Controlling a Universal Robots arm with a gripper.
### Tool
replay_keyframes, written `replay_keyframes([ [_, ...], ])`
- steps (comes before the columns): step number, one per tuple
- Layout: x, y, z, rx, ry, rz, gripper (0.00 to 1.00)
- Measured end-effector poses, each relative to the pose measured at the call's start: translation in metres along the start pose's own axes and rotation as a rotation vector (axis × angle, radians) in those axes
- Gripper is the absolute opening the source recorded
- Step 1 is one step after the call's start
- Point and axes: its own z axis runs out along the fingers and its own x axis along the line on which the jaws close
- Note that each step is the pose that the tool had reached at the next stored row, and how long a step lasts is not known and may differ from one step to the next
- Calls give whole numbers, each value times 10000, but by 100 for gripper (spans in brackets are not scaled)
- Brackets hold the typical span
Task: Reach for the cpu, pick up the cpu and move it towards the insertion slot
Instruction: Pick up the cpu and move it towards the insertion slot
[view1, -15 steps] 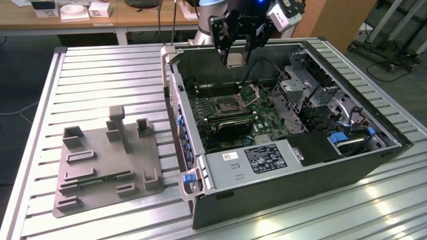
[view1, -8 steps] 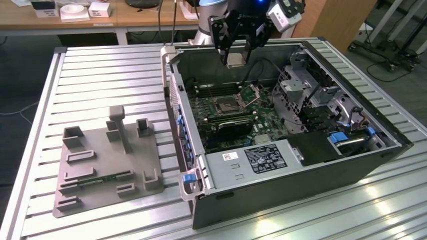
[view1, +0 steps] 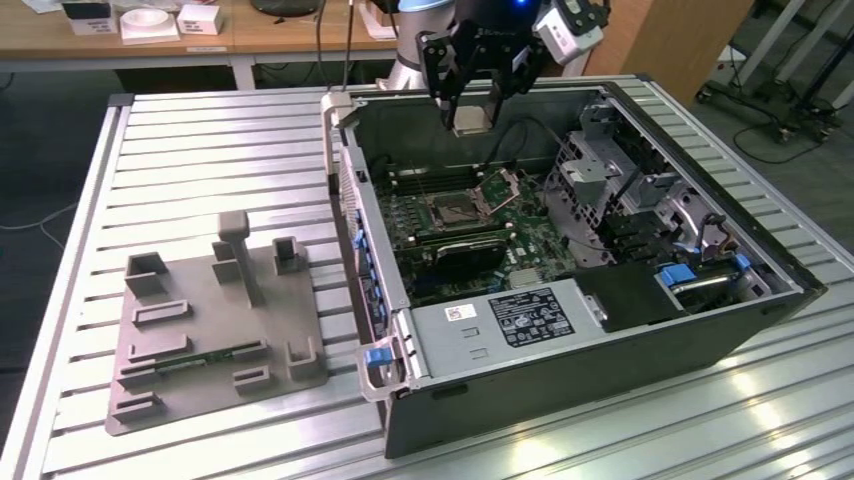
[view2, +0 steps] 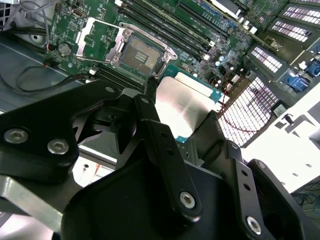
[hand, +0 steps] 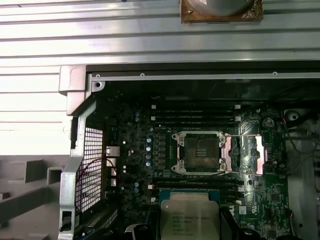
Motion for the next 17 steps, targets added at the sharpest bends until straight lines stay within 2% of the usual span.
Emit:
replay_keyframes([
  [6, -37, 55, 14, -56, 1, -2, 55],
  [12, -89, 189, 43, -146, 1, 0, 55],
  [17, -93, 271, 98, -219, -25, -2, 55],
])
